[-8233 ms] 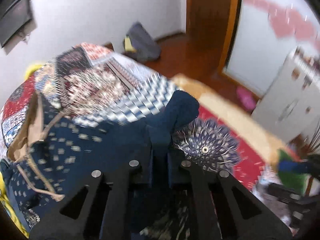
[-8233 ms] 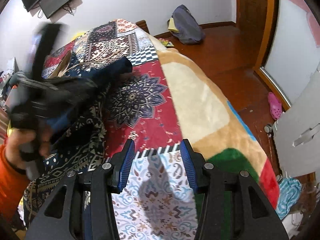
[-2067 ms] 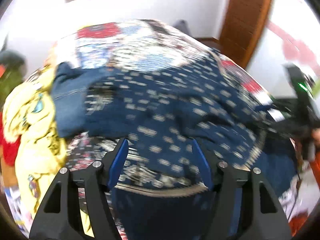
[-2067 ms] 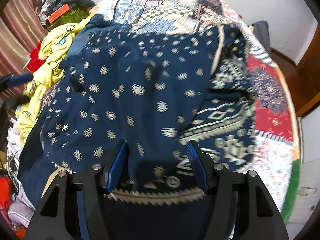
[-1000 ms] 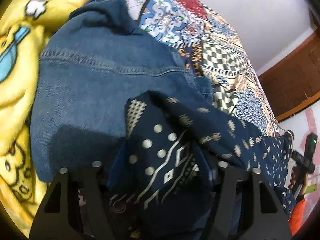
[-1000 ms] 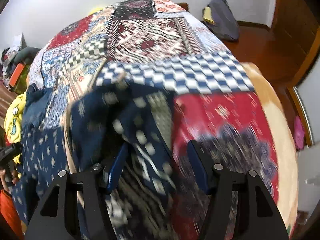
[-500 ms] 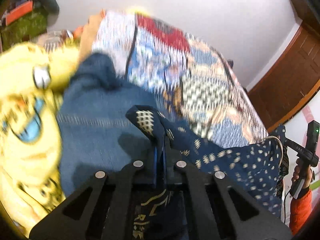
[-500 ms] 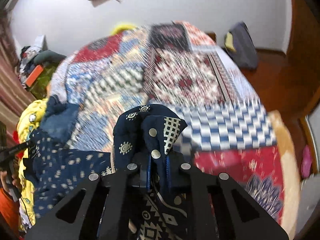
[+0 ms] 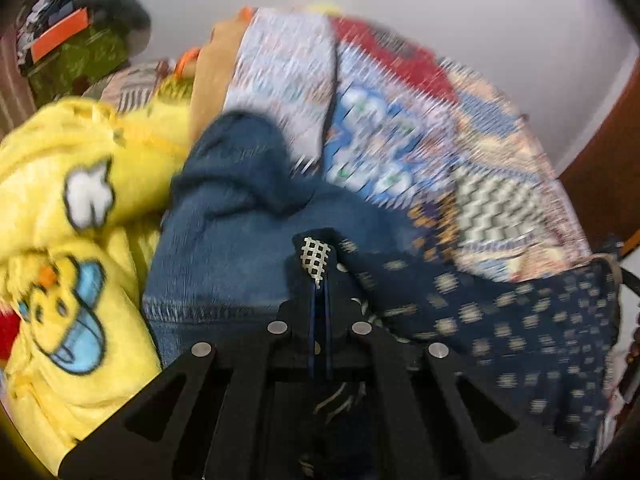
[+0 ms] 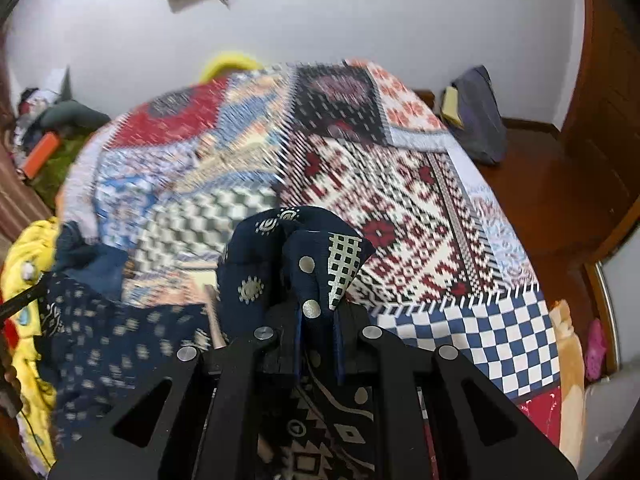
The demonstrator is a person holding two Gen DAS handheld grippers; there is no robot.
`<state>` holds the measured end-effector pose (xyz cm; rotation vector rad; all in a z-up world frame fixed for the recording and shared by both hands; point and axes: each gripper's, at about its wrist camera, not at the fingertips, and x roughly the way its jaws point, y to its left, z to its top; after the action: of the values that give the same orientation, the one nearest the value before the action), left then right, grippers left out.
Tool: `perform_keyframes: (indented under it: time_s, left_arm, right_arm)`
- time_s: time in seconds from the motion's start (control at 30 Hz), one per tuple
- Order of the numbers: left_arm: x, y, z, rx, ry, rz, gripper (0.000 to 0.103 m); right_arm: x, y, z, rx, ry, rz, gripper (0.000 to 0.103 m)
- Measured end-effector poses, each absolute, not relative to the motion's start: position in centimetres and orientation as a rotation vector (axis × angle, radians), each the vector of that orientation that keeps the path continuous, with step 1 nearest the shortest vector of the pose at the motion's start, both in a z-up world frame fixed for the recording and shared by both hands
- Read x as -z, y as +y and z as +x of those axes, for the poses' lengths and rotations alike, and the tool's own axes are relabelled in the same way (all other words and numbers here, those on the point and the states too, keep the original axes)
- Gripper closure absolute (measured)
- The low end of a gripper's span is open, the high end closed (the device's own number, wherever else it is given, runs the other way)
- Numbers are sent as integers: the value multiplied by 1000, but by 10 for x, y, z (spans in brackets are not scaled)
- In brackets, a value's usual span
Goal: Fold large clothes
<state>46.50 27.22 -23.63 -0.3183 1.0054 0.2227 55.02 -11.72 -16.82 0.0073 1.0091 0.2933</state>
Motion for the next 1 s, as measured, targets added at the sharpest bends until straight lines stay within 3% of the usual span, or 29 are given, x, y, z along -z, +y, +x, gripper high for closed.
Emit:
perform_keyframes:
  time_s: [0.17, 0.4, 0.47, 0.53, 0.63, 0.67, 0.7, 0.8, 1.0]
  left_arm:
    - [267, 272, 459, -246, 1106, -290, 100]
    - [235, 253, 419, -236, 1095, -174, 98]
    - [216, 243, 404, -229, 1073, -127, 95]
    - [196, 230, 386, -211, 1047, -84, 91]
    - [167, 213, 354, -166, 1005, -58, 60]
    - [158, 208, 341, -156, 988, -56, 40]
    - [149, 202, 328, -148, 969, -60, 28]
    - [131, 191, 291, -108, 934, -82, 19]
    - [134, 182, 227, -38, 986, -135, 19]
  right_arm:
    - [177, -130, 546, -259, 1058, -21, 82]
    - [147, -144, 506, -234, 1073, -178, 79]
    - [130, -146, 482, -225, 1036, -227, 73]
    - [111, -150, 454, -228, 978, -246, 52]
    - [85, -154, 410, -247, 904, -248, 34]
    - [78, -156, 396, -256, 887, -247, 33]
    - [72, -157, 383, -265, 876, -247, 31]
    - [61, -163, 346, -297, 857, -238, 30]
    - [70, -171, 300, -361, 906, -248, 29]
